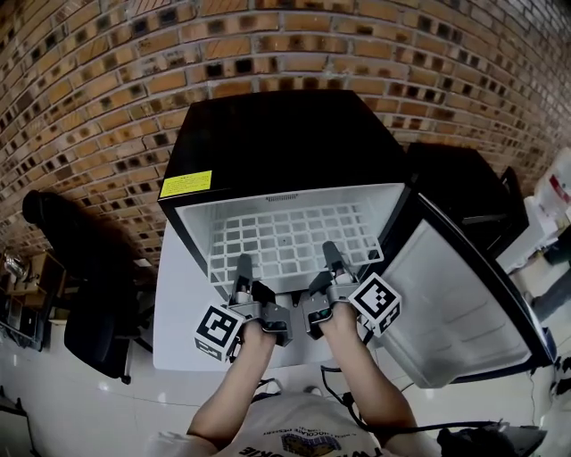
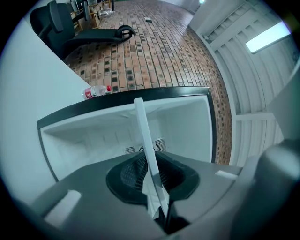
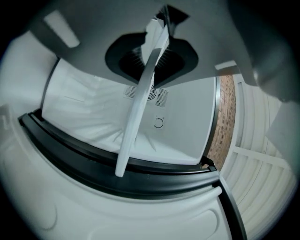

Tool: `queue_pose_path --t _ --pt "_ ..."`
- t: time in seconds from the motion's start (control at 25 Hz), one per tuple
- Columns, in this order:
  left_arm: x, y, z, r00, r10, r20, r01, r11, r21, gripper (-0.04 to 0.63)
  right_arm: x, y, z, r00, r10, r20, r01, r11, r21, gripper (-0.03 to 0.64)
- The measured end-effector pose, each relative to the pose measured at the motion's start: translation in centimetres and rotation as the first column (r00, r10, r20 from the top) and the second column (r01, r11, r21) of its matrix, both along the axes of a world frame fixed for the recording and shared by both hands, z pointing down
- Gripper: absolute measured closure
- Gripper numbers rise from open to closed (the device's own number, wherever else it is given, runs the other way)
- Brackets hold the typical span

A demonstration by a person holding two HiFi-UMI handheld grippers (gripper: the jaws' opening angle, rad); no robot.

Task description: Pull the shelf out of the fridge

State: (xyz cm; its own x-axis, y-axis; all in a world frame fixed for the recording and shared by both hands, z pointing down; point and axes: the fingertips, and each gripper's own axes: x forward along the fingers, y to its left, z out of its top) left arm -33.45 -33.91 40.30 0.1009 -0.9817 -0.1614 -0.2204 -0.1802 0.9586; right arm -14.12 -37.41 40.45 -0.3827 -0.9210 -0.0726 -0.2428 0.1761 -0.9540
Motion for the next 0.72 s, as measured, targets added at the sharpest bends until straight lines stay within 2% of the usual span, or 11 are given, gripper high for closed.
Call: queue_pose_path --t 0.6,0.72 --pt "1.7 6.2 -0.1 0.999 0.027 -0.018 -0.026 0.999 0.028 0.560 1.2 6.0 0.3 1.000 -0.028 -0.012 0.029 0.999 0.036 0.560" --pt "2.0 8.1 -0.1 1.000 0.027 -0.001 -0.027 0.999 0.046 0.559 1.6 7.6 0.5 0.999 -0.038 -0.028 0.040 0.998 0.054 0.560"
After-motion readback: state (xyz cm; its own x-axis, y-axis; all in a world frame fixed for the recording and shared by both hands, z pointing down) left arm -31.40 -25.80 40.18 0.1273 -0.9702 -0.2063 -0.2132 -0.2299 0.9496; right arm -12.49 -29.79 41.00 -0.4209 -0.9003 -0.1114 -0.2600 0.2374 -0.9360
